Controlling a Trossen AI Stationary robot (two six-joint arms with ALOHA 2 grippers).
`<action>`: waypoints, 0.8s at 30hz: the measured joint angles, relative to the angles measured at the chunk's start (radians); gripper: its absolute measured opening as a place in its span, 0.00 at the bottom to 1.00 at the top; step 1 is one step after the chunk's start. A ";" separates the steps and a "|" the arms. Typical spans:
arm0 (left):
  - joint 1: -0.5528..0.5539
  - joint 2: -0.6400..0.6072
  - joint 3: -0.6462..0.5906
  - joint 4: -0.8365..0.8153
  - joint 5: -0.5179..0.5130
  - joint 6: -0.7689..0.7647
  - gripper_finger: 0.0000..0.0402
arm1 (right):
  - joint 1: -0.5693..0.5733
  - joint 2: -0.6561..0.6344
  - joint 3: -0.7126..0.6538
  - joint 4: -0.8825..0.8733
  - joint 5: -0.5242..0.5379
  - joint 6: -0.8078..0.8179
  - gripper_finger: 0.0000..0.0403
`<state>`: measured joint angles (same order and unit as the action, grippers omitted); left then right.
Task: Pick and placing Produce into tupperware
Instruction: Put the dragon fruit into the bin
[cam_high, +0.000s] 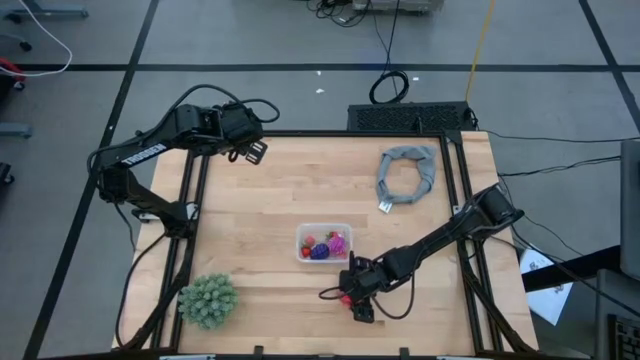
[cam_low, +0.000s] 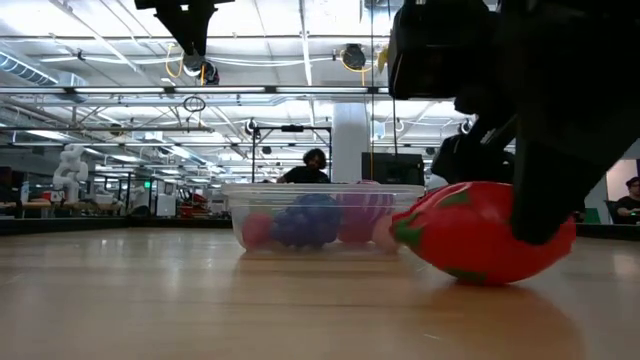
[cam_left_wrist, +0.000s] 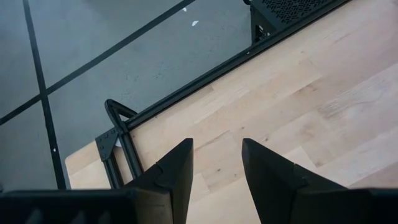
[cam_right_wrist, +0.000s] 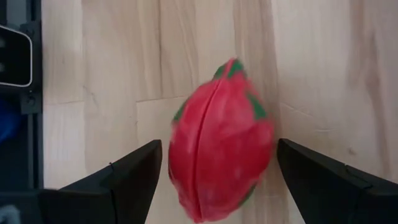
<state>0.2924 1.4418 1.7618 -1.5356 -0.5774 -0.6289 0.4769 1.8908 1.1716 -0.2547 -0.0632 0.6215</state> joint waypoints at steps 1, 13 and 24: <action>0.000 0.000 0.000 0.000 0.000 0.000 0.36 | -0.001 0.003 0.000 0.003 -0.010 0.000 0.77; 0.000 0.000 0.000 0.000 0.000 0.000 0.36 | -0.007 0.004 0.000 0.004 -0.017 0.015 0.77; 0.000 0.000 0.000 0.000 0.000 0.000 0.36 | -0.007 0.003 0.000 0.004 -0.017 0.022 0.63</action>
<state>0.2924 1.4418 1.7621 -1.5359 -0.5774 -0.6285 0.4698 1.8942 1.1717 -0.2508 -0.0799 0.6437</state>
